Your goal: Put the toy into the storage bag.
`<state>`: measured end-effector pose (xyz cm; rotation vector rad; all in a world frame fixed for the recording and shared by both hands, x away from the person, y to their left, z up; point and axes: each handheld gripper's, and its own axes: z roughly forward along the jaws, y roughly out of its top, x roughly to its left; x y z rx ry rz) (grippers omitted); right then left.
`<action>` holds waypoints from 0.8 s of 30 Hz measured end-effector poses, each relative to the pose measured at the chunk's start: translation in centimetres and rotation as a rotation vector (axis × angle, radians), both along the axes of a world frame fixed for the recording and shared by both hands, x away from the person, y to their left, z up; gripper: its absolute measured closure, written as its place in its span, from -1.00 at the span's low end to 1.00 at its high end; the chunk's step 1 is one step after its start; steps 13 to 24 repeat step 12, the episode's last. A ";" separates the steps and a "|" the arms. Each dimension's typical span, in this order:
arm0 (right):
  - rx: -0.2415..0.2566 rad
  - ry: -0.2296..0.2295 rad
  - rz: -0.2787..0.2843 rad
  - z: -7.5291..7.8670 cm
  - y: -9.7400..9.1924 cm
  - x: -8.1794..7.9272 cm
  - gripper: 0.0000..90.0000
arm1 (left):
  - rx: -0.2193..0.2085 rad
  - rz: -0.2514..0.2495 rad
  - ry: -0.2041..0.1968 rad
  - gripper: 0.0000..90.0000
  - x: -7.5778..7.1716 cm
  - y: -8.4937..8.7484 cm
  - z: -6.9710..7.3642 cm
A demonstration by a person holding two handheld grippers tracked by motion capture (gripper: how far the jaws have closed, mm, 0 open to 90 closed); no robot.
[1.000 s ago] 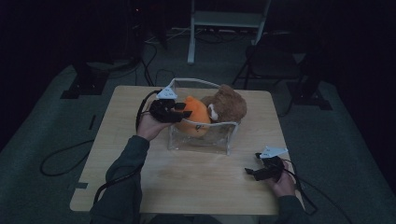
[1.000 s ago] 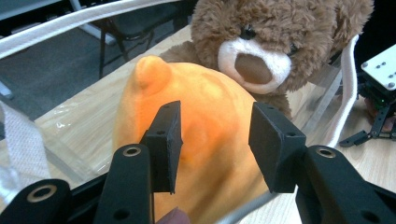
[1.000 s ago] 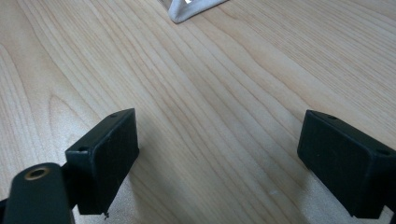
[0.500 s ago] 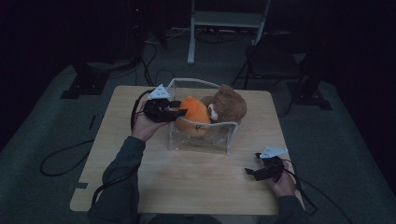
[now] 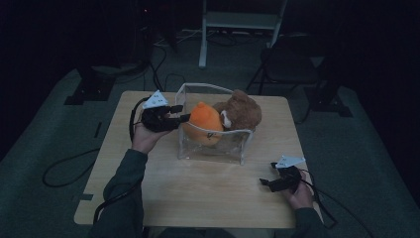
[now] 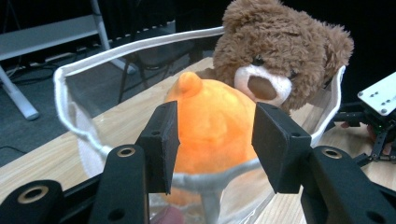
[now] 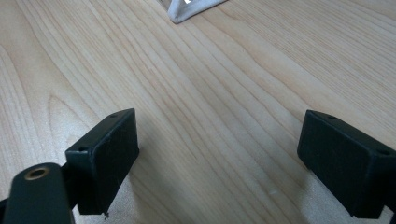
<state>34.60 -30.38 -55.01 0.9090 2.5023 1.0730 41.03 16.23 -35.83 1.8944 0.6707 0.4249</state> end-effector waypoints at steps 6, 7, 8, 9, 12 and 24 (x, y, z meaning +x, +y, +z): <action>0.000 0.000 -0.001 0.0 0.0 0.0 -0.74 | -0.003 0.020 0.004 0.14 -0.5 1.0 -0.5; 0.000 0.000 -0.001 0.0 0.0 0.0 -0.74 | -0.007 0.022 0.003 0.14 -0.6 1.1 -0.6; 0.000 0.000 -0.001 0.0 0.0 0.0 -0.74 | -0.007 0.022 0.003 0.14 -0.6 1.1 -0.6; 0.000 0.000 -0.001 0.0 0.0 0.0 -0.74 | -0.007 0.022 0.003 0.14 -0.6 1.1 -0.6; 0.000 0.000 -0.001 0.0 0.0 0.0 -0.74 | -0.014 0.031 -0.003 0.14 -1.3 1.5 -1.0; 0.000 0.000 -0.001 0.0 0.0 0.0 -0.74 | -0.014 0.031 -0.003 0.14 -1.3 1.5 -1.0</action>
